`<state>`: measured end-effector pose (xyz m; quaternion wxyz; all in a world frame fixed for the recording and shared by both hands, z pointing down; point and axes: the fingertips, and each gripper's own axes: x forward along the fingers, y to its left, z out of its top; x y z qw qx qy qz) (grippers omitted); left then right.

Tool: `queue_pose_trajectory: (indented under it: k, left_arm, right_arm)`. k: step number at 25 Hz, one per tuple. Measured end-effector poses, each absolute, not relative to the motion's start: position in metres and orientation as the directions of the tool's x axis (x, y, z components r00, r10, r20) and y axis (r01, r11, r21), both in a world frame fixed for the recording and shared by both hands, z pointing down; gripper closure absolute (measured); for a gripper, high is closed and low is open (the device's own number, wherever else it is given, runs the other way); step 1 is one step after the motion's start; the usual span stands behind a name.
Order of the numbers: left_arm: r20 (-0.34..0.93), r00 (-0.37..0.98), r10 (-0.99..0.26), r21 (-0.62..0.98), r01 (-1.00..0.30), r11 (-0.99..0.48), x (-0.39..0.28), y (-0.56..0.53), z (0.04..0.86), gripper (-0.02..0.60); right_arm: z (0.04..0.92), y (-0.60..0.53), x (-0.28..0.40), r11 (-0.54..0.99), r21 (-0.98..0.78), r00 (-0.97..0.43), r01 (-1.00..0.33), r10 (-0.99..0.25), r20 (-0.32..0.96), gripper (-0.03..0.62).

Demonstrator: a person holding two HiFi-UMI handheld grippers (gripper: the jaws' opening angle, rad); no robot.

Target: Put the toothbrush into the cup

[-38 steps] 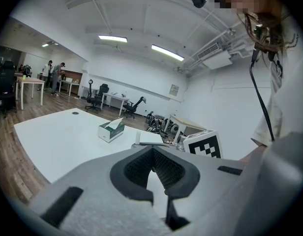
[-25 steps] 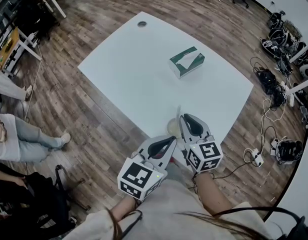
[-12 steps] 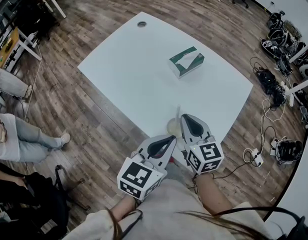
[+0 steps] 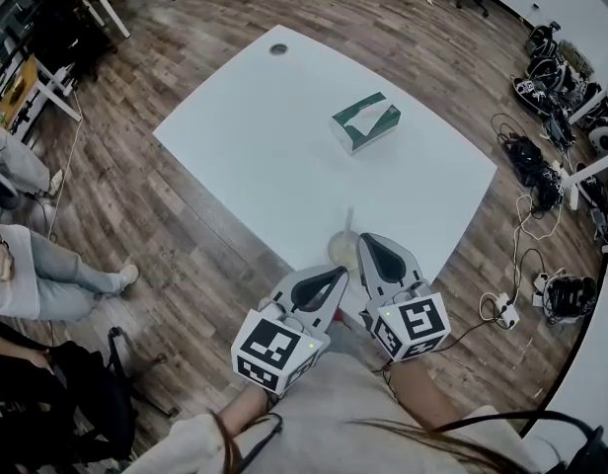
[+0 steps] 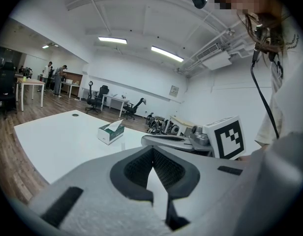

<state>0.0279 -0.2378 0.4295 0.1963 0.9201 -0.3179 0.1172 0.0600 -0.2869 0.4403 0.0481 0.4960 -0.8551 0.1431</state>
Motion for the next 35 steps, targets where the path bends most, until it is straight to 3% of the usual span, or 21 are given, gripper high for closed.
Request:
queue_pose_trajectory:
  k: [14, 35]
  left_arm:
    - [0.329, 0.772, -0.544, 0.277, -0.629, -0.726, 0.03, -0.232, 0.424, 0.574]
    - [0.326, 0.768, -0.551, 0.281, -0.636, -0.719, 0.027, -0.229, 0.423, 0.574]
  right_arm:
    - [0.412, -0.226, 0.05, 0.536, -0.175, -0.563, -0.826, -0.798, 0.214, 0.577]
    - [0.41, -0.224, 0.05, 0.531, -0.165, -0.556, -0.831, -0.801, 0.224, 0.577]
